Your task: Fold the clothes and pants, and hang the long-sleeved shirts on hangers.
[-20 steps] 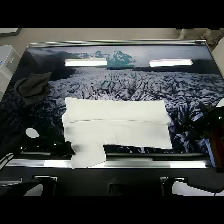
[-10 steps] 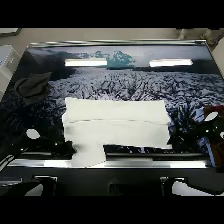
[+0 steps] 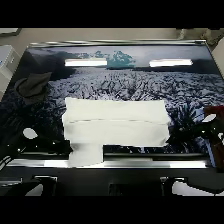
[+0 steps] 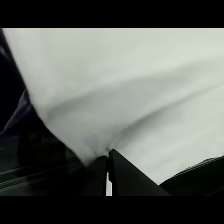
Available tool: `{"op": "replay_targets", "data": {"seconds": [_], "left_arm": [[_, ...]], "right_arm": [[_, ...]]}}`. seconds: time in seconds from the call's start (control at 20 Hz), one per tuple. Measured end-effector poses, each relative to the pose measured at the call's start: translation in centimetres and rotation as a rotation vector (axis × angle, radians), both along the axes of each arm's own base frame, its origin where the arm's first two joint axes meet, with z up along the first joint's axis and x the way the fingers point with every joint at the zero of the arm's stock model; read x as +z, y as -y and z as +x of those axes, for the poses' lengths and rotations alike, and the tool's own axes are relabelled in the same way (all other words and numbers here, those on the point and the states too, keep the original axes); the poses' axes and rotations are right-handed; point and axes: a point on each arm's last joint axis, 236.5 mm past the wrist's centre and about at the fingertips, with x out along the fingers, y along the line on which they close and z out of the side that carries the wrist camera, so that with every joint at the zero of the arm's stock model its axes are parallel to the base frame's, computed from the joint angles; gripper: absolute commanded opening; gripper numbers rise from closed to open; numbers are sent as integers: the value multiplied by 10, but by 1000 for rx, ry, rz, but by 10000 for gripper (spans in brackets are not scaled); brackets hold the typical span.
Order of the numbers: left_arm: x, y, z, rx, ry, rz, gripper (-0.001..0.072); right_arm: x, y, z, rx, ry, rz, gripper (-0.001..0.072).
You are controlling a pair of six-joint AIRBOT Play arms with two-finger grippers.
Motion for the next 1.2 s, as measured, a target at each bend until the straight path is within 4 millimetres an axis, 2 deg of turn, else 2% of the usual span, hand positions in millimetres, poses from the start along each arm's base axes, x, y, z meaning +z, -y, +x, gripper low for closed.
{"op": "replay_targets", "data": {"seconds": [0.35,0.6,0.7,0.85,0.95,1.05,1.1,1.15,1.2], "left_arm": [[69,-18,88,2,212,22,17],[102,-33,175,39,345,64,17],[105,-36,211,59,382,72,17],[97,-28,253,83,402,51,18],[83,-18,269,90,393,33,19],[67,-10,277,96,367,20,20],[58,-7,278,102,347,17,28],[52,-4,280,113,332,11,159],[49,-4,282,123,323,9,395]], "right_arm": [[60,-5,74,9,201,18,34],[70,4,137,-18,306,-69,34],[67,8,159,-50,334,-86,35],[55,11,180,-100,348,-82,37],[46,8,189,-131,345,-57,38],[39,3,196,-160,340,-26,42],[37,2,198,-171,339,-16,82],[35,1,200,-180,336,-9,170],[35,1,201,-188,338,-2,369]]}}
